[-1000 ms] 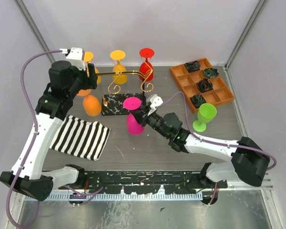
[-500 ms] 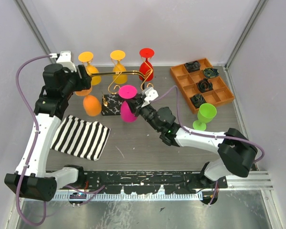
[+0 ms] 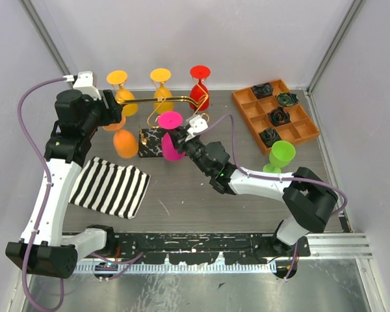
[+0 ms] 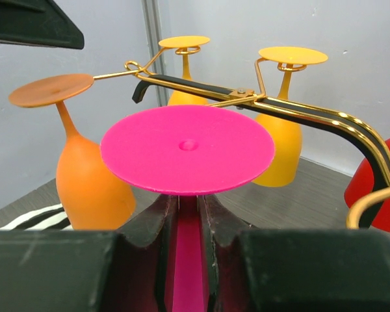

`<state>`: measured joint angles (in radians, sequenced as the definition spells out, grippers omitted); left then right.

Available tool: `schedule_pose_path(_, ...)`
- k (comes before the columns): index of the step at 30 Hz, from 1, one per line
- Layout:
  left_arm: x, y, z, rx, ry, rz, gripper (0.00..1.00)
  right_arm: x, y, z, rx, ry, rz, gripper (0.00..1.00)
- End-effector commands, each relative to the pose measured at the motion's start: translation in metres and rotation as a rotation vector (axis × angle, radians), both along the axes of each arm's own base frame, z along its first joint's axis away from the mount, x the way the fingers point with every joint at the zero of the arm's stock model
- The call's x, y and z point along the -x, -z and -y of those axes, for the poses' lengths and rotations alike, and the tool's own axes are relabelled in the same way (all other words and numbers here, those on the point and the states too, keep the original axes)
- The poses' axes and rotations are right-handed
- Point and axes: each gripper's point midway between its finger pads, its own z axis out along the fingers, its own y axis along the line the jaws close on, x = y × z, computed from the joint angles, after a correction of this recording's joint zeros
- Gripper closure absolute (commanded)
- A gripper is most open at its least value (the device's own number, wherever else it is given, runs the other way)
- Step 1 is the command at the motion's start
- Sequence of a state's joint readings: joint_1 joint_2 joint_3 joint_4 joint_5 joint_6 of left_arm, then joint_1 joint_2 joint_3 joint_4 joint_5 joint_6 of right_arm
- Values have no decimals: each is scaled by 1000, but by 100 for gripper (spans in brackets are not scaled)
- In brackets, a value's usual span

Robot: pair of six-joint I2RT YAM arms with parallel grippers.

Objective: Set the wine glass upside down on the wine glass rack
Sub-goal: Turn the wine glass upside down at the wine rack.

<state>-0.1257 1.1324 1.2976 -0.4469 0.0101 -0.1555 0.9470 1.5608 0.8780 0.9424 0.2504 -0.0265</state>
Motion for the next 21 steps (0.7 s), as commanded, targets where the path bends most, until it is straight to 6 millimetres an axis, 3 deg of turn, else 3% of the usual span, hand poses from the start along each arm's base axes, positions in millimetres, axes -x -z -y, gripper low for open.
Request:
schedule_pose_path(1, 1, -9, -3, 7, -6, 41, 29, -7, -44, 0, -94, 37, 79, 99)
schedule_pose_path(15, -1, -7, -8, 28, -11, 36, 30, -22, -25, -19, -33, 42, 66, 99)
schedule_pose_path(21, -3, -6, -9, 44, -6, 33, 30, -27, -26, -23, -32, 42, 74, 99)
